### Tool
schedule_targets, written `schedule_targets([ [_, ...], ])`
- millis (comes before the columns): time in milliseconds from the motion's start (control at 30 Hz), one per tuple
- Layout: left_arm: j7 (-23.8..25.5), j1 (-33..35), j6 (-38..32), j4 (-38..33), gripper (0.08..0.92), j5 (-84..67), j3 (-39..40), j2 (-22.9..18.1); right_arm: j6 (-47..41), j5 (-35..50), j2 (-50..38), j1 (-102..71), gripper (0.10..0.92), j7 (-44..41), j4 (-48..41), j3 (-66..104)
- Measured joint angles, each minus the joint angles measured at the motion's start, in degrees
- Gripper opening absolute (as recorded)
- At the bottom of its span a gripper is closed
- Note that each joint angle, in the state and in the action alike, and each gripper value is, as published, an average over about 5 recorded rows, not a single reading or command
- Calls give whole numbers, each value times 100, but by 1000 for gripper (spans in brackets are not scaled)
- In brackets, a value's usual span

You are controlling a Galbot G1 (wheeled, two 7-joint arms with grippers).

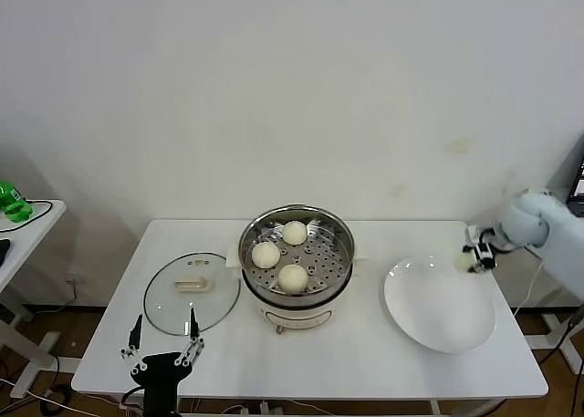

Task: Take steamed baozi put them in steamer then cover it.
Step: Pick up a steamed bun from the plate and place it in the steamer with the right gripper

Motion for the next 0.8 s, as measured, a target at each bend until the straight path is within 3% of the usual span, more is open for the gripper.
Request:
schedule_targets([
  [433, -1, -186, 42, 192, 823, 117, 83, -70, -786, 1550, 471, 1926, 509, 461, 1437, -1411],
  [800, -8, -365, 89, 267, 823, 90, 28, -48, -1592, 3251, 1444, 2817, 509, 1123, 1849, -2251],
])
